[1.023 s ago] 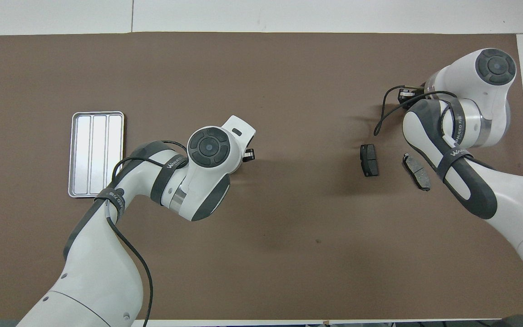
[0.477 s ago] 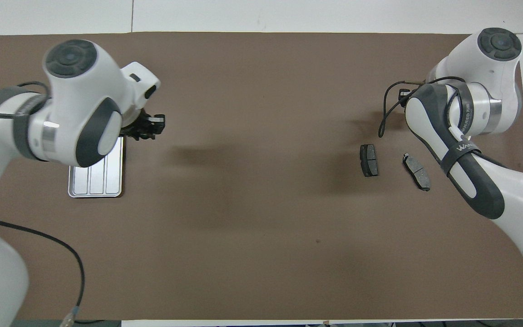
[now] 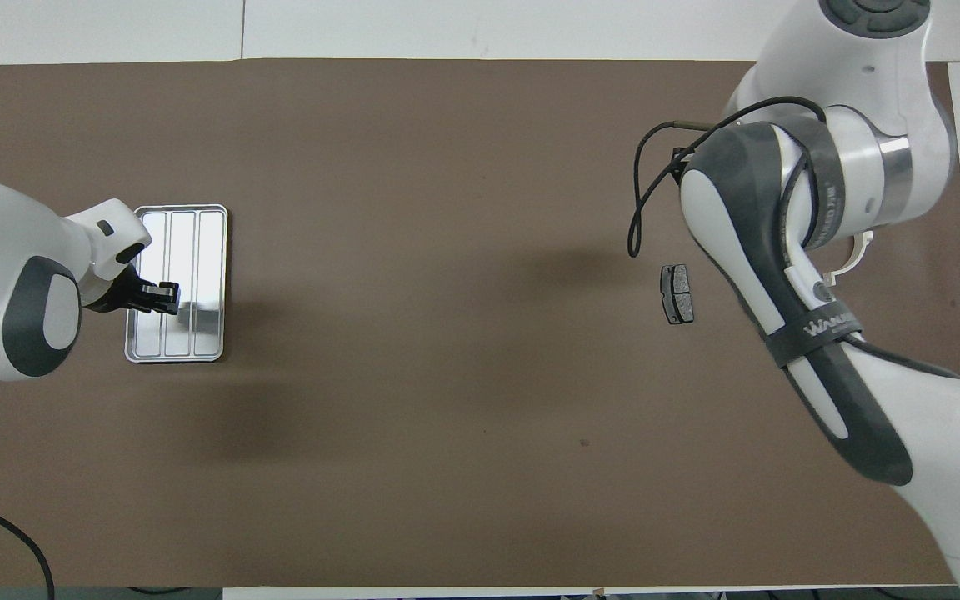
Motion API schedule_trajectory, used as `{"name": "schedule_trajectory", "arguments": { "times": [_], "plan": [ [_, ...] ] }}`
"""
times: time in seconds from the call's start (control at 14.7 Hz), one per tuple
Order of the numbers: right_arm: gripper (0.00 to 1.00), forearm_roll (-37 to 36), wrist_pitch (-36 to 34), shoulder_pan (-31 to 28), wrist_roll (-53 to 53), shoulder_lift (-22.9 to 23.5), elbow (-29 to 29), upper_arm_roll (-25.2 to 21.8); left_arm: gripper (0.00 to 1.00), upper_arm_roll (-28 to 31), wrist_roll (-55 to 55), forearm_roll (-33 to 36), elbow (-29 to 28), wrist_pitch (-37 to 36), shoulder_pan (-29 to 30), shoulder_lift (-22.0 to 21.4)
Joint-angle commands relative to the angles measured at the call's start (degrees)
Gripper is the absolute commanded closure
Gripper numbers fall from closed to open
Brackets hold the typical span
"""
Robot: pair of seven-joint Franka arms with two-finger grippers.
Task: Pick bearing gear from pile to tray
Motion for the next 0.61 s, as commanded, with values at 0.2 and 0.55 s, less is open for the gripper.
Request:
{"name": "schedule_trajectory", "arguments": {
  "times": [0.2,0.55],
  "plan": [
    [1.00,4.26,4.81,10.73,23.26,1.10,0.22,0.23,1.00,-0.11,0.10,-0.40,-7.59,5.72,-0.97,-3.44],
    [1.00,3.39,13.34,18.74,35.93,3.55,-2.78,0.23,1.00,-0.11,0.72,-0.40,-7.77,5.46,-0.79,-3.53]
  ]
}}
